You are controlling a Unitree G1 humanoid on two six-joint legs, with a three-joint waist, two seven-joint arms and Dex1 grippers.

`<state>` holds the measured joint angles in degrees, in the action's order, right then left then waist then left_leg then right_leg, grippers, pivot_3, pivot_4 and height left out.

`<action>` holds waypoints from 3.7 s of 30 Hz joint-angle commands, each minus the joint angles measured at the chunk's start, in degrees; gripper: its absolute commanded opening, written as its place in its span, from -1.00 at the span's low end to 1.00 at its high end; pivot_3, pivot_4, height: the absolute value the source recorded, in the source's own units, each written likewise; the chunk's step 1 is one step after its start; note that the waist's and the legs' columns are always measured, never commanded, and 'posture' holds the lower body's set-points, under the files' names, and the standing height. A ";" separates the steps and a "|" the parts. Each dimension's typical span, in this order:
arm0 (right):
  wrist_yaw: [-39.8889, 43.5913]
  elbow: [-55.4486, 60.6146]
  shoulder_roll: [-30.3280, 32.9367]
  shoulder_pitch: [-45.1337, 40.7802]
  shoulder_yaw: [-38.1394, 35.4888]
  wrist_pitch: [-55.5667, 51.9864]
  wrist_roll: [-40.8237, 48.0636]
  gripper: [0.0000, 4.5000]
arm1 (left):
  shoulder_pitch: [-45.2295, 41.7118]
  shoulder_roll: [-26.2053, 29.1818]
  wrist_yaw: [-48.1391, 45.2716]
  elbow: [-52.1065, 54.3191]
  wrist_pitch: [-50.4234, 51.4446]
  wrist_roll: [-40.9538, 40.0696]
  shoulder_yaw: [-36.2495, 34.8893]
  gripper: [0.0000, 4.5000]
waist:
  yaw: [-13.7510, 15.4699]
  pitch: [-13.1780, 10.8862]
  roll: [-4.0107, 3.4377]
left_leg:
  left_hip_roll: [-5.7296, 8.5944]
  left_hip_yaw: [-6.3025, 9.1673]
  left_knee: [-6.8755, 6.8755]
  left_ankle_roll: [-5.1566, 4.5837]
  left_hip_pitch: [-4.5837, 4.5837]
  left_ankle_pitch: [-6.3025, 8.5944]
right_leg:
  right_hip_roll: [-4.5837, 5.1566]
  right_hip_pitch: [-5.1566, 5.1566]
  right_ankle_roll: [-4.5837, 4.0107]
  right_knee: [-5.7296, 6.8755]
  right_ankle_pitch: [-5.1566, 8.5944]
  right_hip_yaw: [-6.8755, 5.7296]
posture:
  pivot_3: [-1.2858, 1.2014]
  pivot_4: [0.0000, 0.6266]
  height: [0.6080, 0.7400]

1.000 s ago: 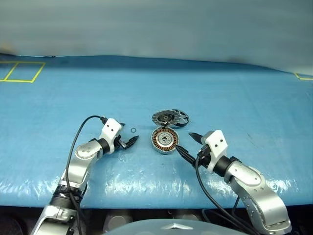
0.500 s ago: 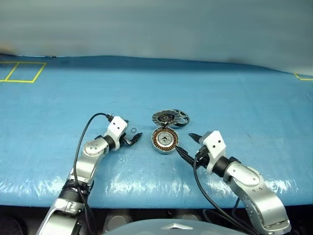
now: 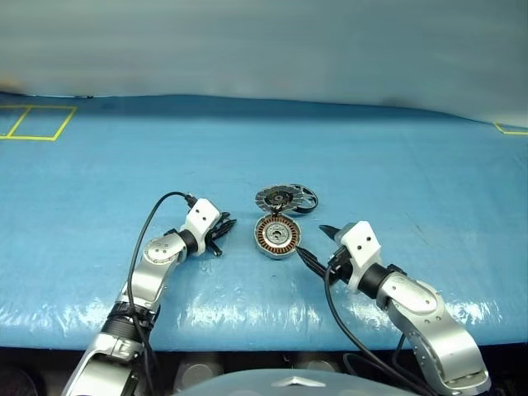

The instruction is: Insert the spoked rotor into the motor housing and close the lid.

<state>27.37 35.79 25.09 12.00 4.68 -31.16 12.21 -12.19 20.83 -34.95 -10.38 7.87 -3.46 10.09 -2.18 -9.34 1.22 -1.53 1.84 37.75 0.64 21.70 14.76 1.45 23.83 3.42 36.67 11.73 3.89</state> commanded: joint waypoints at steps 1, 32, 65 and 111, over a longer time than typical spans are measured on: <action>0.05 0.30 0.28 -0.88 0.09 1.21 -0.13 0.71 | 1.95 1.44 1.00 -2.56 1.88 2.51 0.34 -0.71 | -0.02 0.01 0.00 | 0.00 0.00 -0.01 0.00 0.00 0.00 | 0.00 0.00 0.00 -0.01 0.00 0.00 | 0.03 -0.52 1.00; 1.36 3.81 2.38 1.78 -3.53 -1.01 6.26 0.71 | -4.60 -2.03 -15.48 7.07 -7.86 -4.23 8.22 -0.71 | 0.69 -0.04 0.03 | 0.04 0.01 0.19 -0.01 0.80 0.00 | -0.02 0.69 0.05 0.04 -0.04 0.01 | 0.03 -0.52 1.00; -0.79 2.70 2.24 1.79 -1.71 -0.42 3.59 0.71 | -8.20 -6.04 -14.49 -2.80 -11.67 2.44 10.88 -0.71 | 0.81 0.02 0.00 | 0.06 0.04 0.36 -0.05 0.75 0.01 | -0.03 0.58 0.09 0.12 -0.07 0.02 | 0.03 -0.52 1.00; 3.65 4.66 2.09 -3.47 -1.04 -0.74 9.76 0.32 | 2.61 5.90 -25.09 20.98 -0.62 -14.75 4.44 0.49 | 0.36 0.09 -0.10 | 0.01 0.03 0.35 -0.05 0.61 0.01 | -0.04 0.51 0.07 0.19 -0.07 0.04 | 0.03 -0.52 1.00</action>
<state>30.09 38.24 26.99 9.37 3.97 -32.61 20.44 -9.57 26.67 -60.12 7.57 7.09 -17.07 15.89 -1.82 -9.25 1.12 -1.52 1.88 38.11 0.59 22.31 14.77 1.41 24.32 3.49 36.87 11.66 3.92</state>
